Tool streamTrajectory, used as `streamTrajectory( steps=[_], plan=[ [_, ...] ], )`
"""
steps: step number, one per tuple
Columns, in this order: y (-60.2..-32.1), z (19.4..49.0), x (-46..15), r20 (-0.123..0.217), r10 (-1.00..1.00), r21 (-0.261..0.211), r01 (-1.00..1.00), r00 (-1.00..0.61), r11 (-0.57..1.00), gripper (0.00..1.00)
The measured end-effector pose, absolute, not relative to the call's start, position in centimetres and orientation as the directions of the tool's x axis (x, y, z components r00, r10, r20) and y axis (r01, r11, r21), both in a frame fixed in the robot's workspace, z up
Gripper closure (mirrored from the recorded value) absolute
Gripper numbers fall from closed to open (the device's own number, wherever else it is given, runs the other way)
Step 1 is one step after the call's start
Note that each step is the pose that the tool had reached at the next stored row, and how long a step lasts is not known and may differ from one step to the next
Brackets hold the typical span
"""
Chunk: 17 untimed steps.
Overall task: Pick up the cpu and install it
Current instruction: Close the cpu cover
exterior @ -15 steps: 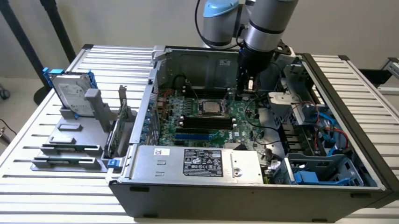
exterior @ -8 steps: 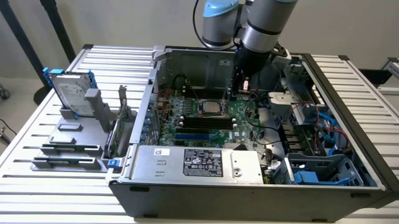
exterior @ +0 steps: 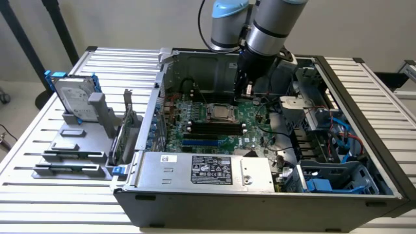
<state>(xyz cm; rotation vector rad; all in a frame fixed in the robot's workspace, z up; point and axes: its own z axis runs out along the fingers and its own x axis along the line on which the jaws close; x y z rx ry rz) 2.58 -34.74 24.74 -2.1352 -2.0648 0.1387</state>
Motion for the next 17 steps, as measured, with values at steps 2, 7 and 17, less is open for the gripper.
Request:
streamTrajectory(
  steps=[2,7,17],
  plan=[
    [-34.8,24.7,2.3,0.049,0.998,-0.198,0.980,0.039,-0.028,0.89],
    [-34.8,24.6,1.7,0.048,0.998,-0.242,0.970,0.041,-0.028,0.89],
    [-34.9,24.4,0.0,0.059,0.997,-0.291,0.956,0.043,-0.024,0.89]
  ],
)
